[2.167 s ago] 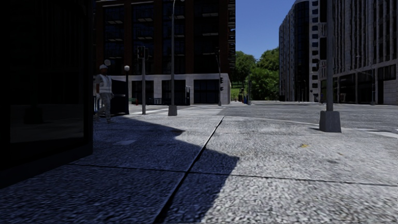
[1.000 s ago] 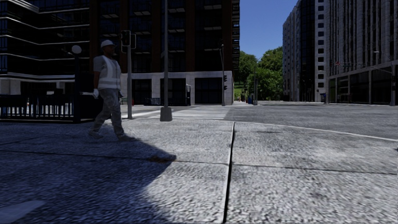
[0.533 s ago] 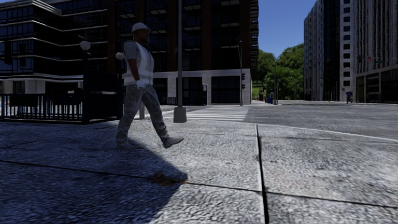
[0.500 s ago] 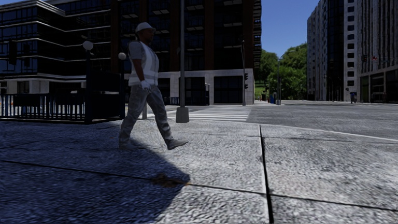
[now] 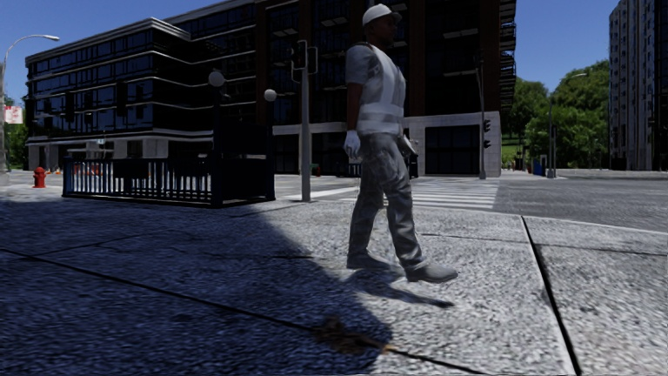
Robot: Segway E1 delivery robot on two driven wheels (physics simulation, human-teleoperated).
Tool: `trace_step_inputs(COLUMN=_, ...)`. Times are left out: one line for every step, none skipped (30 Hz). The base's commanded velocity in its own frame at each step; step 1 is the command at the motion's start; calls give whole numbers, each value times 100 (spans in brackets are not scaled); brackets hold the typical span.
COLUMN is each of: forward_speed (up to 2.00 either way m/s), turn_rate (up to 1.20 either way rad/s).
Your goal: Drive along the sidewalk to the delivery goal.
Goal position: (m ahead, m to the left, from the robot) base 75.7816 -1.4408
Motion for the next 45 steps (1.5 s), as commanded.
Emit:
trace_step_inputs(forward_speed=81, turn_rate=50)
trace_step_inputs(forward_speed=81, turn_rate=50)
trace_step_inputs(forward_speed=81, turn_rate=50)
trace_step_inputs(forward_speed=81, turn_rate=42)
trace_step_inputs(forward_speed=81, turn_rate=42)
trace_step_inputs(forward_speed=81, turn_rate=21)
trace_step_inputs(forward_speed=81, turn_rate=10)
trace_step_inputs(forward_speed=82, turn_rate=7)
trace_step_inputs(forward_speed=82, turn_rate=5)
trace_step_inputs(forward_speed=82, turn_rate=5)
trace_step_inputs(forward_speed=82, turn_rate=5)
trace_step_inputs(forward_speed=82, turn_rate=4)
trace_step_inputs(forward_speed=82, turn_rate=4)
trace_step_inputs(forward_speed=82, turn_rate=3)
trace_step_inputs(forward_speed=82, turn_rate=0)
trace_step_inputs(forward_speed=82, turn_rate=0)
trace_step_inputs(forward_speed=82, turn_rate=0)
trace_step_inputs(forward_speed=82, turn_rate=0)
trace_step_inputs(forward_speed=82, turn_rate=0)
trace_step_inputs(forward_speed=82, turn_rate=0)
trace_step_inputs(forward_speed=82, turn_rate=0)
trace_step_inputs(forward_speed=82, turn_rate=0)
trace_step_inputs(forward_speed=82, turn_rate=0)
trace_step_inputs(forward_speed=82, turn_rate=-4)
trace_step_inputs(forward_speed=82, turn_rate=-4)
trace_step_inputs(forward_speed=82, turn_rate=-12)
trace_step_inputs(forward_speed=87, turn_rate=-14)
trace_step_inputs(forward_speed=95, turn_rate=-16)
trace_step_inputs(forward_speed=200, turn_rate=-26)
trace_step_inputs(forward_speed=200, turn_rate=-26)
trace_step_inputs(forward_speed=200, turn_rate=-42)
trace_step_inputs(forward_speed=200, turn_rate=-48)
trace_step_inputs(forward_speed=200, turn_rate=-54)
trace_step_inputs(forward_speed=200, turn_rate=-61)
trace_step_inputs(forward_speed=200, turn_rate=-61)
trace_step_inputs(forward_speed=200, turn_rate=-64)
trace_step_inputs(forward_speed=200, turn_rate=-65)
trace_step_inputs(forward_speed=200, turn_rate=-66)
trace_step_inputs(forward_speed=200, turn_rate=-66)
trace_step_inputs(forward_speed=200, turn_rate=-66)
trace_step_inputs(forward_speed=200, turn_rate=-66)
trace_step_inputs(forward_speed=200, turn_rate=-66)
trace_step_inputs(forward_speed=200, turn_rate=-66)
trace_step_inputs(forward_speed=200, turn_rate=-66)
trace_step_inputs(forward_speed=200, turn_rate=-66)
